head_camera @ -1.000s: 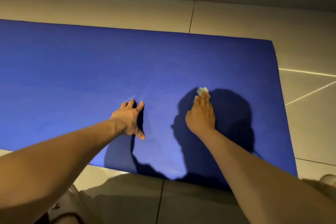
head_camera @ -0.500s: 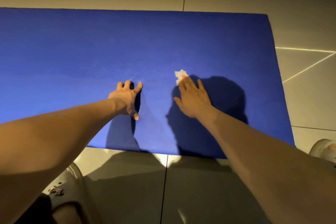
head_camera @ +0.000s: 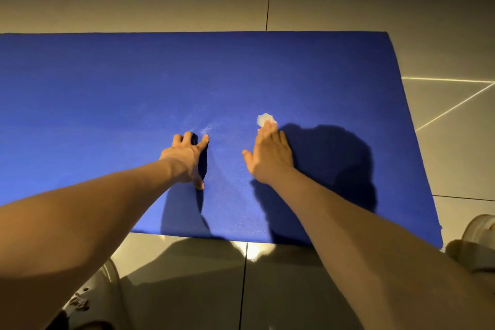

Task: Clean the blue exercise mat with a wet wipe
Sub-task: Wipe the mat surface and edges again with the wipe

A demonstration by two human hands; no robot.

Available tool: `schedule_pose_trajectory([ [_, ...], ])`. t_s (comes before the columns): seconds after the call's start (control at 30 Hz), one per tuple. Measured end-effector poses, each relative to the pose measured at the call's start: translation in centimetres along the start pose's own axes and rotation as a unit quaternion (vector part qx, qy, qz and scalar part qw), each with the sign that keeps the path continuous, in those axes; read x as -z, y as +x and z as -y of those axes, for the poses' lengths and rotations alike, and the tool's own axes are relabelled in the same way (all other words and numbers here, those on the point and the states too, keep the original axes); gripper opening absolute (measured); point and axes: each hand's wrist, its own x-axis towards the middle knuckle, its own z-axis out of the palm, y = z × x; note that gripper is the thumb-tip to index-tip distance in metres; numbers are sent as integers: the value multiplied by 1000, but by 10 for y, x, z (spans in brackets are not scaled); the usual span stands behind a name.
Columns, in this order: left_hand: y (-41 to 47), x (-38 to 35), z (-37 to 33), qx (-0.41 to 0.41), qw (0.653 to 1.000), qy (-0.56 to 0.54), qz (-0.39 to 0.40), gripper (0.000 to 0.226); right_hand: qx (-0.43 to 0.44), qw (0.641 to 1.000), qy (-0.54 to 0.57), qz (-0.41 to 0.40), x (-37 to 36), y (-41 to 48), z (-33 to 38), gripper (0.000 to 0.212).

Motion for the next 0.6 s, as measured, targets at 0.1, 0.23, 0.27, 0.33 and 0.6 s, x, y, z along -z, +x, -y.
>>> schedule_pose_trajectory([
  [0.1, 2, -1, 0, 5, 1000, 6, -4, 143, 135, 987, -48, 67, -4, -4, 10, 69],
  [0.23, 3, -3, 2, 6, 1000, 1, 3, 143, 98, 994, -39, 42, 4, -17, -8, 70],
  [0.27, 3, -2, 2, 6, 1000, 0, 5, 143, 57, 996, -53, 39, 6, -22, -21, 72],
  [0.33, 3, -2, 1, 7, 1000, 3, 4, 143, -23, 992, -123, 32, 12, -37, -51, 80],
  [0.6, -12, -1, -11, 29, 999, -4, -19, 132, -116, 990, -65, 42, 18, -28, -39, 87],
])
